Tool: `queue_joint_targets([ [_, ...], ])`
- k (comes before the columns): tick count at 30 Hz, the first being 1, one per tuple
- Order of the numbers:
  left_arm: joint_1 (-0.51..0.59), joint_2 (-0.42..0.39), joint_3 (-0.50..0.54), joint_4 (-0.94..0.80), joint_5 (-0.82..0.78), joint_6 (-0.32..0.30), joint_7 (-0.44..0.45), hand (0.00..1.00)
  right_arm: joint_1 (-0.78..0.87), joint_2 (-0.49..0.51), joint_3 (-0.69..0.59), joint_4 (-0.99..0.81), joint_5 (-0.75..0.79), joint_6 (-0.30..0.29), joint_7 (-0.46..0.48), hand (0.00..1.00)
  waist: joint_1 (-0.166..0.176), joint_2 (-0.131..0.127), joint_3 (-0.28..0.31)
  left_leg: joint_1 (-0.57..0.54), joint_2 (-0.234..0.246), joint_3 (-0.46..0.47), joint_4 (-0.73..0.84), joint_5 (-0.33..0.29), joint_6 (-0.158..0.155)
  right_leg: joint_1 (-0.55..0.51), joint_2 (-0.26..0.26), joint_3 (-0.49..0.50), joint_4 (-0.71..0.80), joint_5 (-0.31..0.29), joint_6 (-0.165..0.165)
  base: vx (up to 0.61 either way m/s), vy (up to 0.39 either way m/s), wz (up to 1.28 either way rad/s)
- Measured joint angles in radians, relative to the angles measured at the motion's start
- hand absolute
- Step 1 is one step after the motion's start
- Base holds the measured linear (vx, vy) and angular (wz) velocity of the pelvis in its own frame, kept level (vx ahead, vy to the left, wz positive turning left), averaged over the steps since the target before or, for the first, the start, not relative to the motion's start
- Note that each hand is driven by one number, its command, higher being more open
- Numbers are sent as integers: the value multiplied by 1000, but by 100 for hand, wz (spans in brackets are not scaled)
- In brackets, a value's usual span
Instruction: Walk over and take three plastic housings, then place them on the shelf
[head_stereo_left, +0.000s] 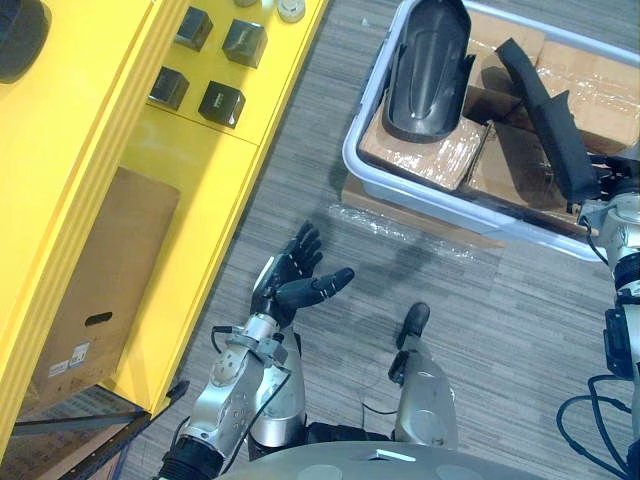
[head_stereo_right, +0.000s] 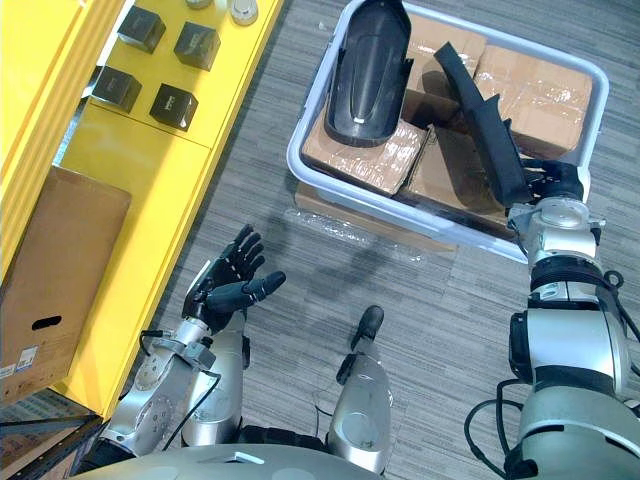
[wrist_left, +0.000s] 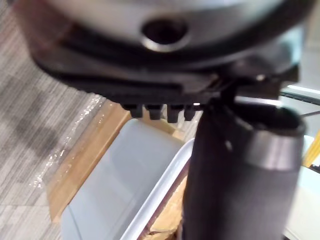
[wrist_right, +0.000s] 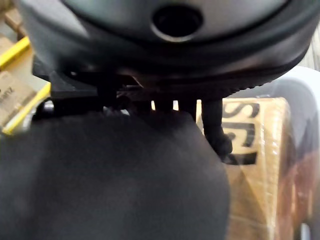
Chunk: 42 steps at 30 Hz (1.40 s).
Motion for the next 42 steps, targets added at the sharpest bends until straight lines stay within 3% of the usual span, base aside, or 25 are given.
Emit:
queue_joint_targets([
  [5,42,14,30,-64,-3,-3,-1,100,80,9,-106,-123,0,-44,-249,0,-5,-23,-1,54,0,10,-55,23,0,27,0,3,-2,-8,7,0,0,0],
  [10,61,23,65,-77,-5,-1,-34,100,137,9,-196,-281,-90,-95,-396,0,-26,-49,-28,86,-1,11,-56,18,3,66,0,0,-17,-14,16,0,0,0],
  [12,62,24,69,-78,-5,1,-44,100,176,10,-206,-334,-120,-108,-410,0,-27,-58,-52,95,-2,14,-56,11,6,76,0,0,-23,-13,18,22,-6,-1],
  [15,69,23,85,-100,-5,14,-62,100,273,45,-209,-420,-161,-129,-422,0,-30,-78,-134,121,-2,19,-56,-3,0,112,1,-5,-47,-15,23,67,-16,-1],
  [19,65,22,100,-140,-8,51,-98,100,344,106,-213,-451,-238,-157,-422,0,-31,-87,-218,143,-2,22,-57,-16,-7,148,4,-11,-79,-13,28,55,-19,0],
  [21,55,21,99,-175,-19,95,-127,100,353,126,-213,-459,-284,-159,-421,0,-33,-87,-230,159,-2,25,-58,-20,-7,169,5,-11,-92,-10,32,0,0,0],
  [24,8,14,69,-179,-107,220,-149,100,354,148,-203,-464,-364,-182,-421,0,-39,-88,-261,166,-2,34,-60,-24,-8,180,7,-7,-116,-6,39,1,-15,-7],
  [25,-6,14,60,-170,-128,237,-150,100,357,150,-201,-475,-378,-187,-421,0,-42,-88,-265,166,-2,35,-60,-24,-8,182,8,-6,-121,-4,41,6,-16,-8],
  [30,-146,-10,-20,-12,-292,340,-129,100,430,226,-173,-634,-528,-284,-430,0,-90,-105,-316,167,2,51,-57,-30,-14,175,11,8,-128,3,41,28,-11,-8],
  [35,-226,-49,-41,88,-492,345,-61,100,539,337,-135,-795,-703,-402,-457,0,-138,-140,-361,171,3,76,-56,-32,-15,168,11,24,-137,11,39,29,-12,-11],
  [42,-260,-100,-44,156,-723,295,-36,100,652,436,-73,-912,-785,-507,-460,0,-139,-140,-392,204,3,99,-57,-50,-16,180,11,48,-143,16,37,-32,-6,-11],
])
